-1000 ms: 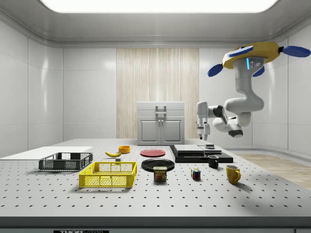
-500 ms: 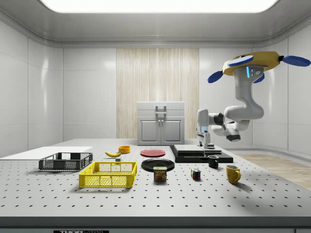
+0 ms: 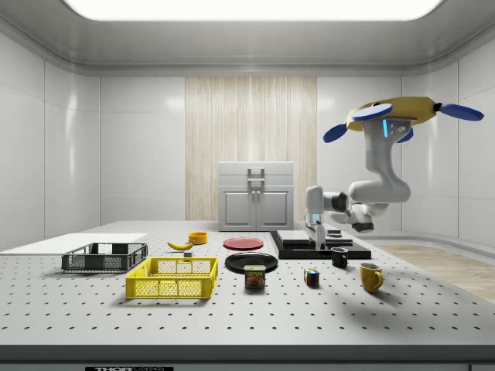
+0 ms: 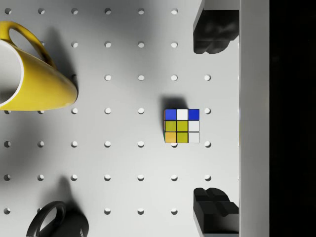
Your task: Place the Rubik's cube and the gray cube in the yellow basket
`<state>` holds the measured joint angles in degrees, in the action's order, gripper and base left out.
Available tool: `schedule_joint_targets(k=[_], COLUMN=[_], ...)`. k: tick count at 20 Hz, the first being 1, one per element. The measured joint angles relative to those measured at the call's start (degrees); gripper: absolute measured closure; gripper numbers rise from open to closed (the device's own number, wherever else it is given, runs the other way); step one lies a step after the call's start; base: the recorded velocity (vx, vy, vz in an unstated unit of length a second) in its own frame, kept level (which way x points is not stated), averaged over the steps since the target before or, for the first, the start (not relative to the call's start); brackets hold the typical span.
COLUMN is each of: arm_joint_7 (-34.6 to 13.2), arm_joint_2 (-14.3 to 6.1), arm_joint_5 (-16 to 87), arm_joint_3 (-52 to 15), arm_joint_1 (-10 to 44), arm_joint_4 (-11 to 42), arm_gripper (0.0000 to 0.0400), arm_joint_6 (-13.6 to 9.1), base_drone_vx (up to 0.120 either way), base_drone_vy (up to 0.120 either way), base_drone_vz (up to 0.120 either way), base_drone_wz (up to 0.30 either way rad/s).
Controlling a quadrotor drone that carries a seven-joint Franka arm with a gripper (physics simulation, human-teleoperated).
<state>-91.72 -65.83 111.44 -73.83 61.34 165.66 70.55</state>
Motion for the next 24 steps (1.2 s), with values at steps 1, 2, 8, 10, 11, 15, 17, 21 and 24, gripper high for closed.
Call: schedule_joint_targets(k=[1,2,8,10,11,15,17,21,24], arm_joint_7=[-0.10,-0.20,-0.75,-0.92,-1.00,-1.31,-1.46,-1.72,-1.66], arm_joint_2=[-0.29,-0.58,-2.26,-2.81,-3.07,-4.13,-4.64,-5.66,-6.69], arm_joint_5=[-0.15,-0.30,-1.18,-1.46,-1.60,-2.14,-2.40,-2.82,-1.92], arm_joint_3=[-0.10,-0.19,-0.73,-0.89,-0.97,-1.27,-1.41,-1.60,-0.41], arm_joint_1=[0.11,0.22,0.80,0.98,1.07,1.40,1.56,1.84,1.83], arm_joint_4=[-0.02,-0.04,-0.16,-0.20,-0.22,-0.29,-0.32,-0.40,-0.62], arm_gripper=[0.0000,0.0000,0.0000,0.0000,0.0000,0.0000,0.0000,0.0000,0.0000], arm_joint_6=[0.26,0.51,2.04,2.54,2.78,3.75,4.22,5.19,6.54], base_drone_vx=[0.000,0.000,0.047,0.000,0.000,0.000,0.000,0.000,0.000], base_drone_vy=[0.000,0.000,0.000,-0.060,-0.040,0.000,0.000,0.000,0.000], base_drone_vz=[-0.120,-0.120,-0.120,-0.120,-0.120,-0.120,-0.120,-0.030,0.000], base_drone_wz=[0.000,0.000,0.000,0.000,0.000,0.000,0.000,0.000,0.000])
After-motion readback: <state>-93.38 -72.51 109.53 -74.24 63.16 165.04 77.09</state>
